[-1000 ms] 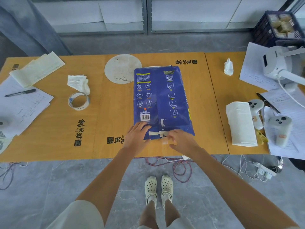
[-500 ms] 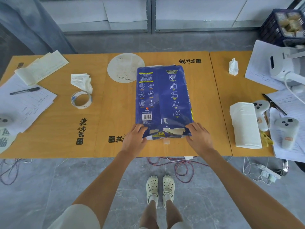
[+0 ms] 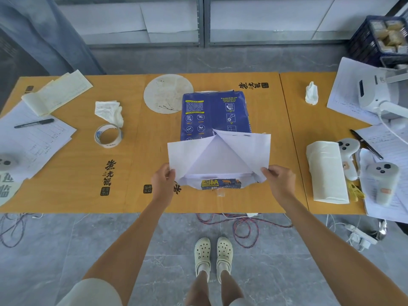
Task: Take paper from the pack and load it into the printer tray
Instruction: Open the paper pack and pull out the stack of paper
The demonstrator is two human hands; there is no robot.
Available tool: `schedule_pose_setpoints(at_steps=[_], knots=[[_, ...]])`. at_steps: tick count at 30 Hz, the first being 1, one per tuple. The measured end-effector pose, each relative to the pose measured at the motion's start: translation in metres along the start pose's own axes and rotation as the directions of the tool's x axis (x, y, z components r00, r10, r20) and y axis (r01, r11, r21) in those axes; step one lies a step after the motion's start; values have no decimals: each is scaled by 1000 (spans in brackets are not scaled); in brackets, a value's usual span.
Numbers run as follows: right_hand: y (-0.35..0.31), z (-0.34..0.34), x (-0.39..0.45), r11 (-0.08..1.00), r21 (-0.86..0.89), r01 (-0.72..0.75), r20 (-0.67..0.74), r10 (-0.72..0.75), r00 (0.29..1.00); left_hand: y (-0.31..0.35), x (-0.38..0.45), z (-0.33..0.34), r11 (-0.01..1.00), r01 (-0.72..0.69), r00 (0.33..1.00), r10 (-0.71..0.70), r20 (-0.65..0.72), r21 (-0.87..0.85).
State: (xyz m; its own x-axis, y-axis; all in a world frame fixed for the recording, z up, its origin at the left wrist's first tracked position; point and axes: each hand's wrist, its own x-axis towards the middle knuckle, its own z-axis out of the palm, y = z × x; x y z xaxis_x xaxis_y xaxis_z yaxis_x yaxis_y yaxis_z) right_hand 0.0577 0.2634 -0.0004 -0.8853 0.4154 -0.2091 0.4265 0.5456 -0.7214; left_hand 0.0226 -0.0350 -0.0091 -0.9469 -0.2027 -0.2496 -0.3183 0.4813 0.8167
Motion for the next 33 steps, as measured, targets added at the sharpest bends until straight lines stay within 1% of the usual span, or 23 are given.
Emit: schedule_pose_setpoints(at_steps=[4, 7, 10, 14, 19, 23, 28, 31, 33], knots=[[0, 4, 6, 987, 92, -130, -16, 132, 991, -1, 9, 2, 987, 143, 987, -148, -57, -79], [0, 8, 11, 955, 170, -243, -2, 247, 969, -1, 15, 4, 972, 205, 974, -215, -74, -118], [2, 12, 17, 914, 213, -345, 28, 347, 937, -2, 20, 5, 967, 228, 967, -239, -87, -114], [2, 16, 23, 869, 250, -427, 50, 429, 902, -5, 25, 6, 973, 222, 969, -227, -100, -57], [1, 17, 27, 843, 266, -468, 45, 474, 880, -11, 29, 7, 972, 231, 966, -233, -111, -34], [4, 12, 28, 839, 260, -477, 65, 478, 876, -15, 31, 4, 974, 227, 966, -227, -123, -17], [3, 15, 27, 832, 278, -480, 71, 480, 874, -11, 28, 8, 972, 228, 967, -232, -102, -54], [1, 18, 27, 870, 222, -440, 50, 441, 896, -7, 26, 10, 978, 192, 976, -199, -87, -86], [1, 18, 26, 895, 181, -407, 34, 408, 912, -6, 25, 8, 979, 180, 977, -189, -102, -91]])
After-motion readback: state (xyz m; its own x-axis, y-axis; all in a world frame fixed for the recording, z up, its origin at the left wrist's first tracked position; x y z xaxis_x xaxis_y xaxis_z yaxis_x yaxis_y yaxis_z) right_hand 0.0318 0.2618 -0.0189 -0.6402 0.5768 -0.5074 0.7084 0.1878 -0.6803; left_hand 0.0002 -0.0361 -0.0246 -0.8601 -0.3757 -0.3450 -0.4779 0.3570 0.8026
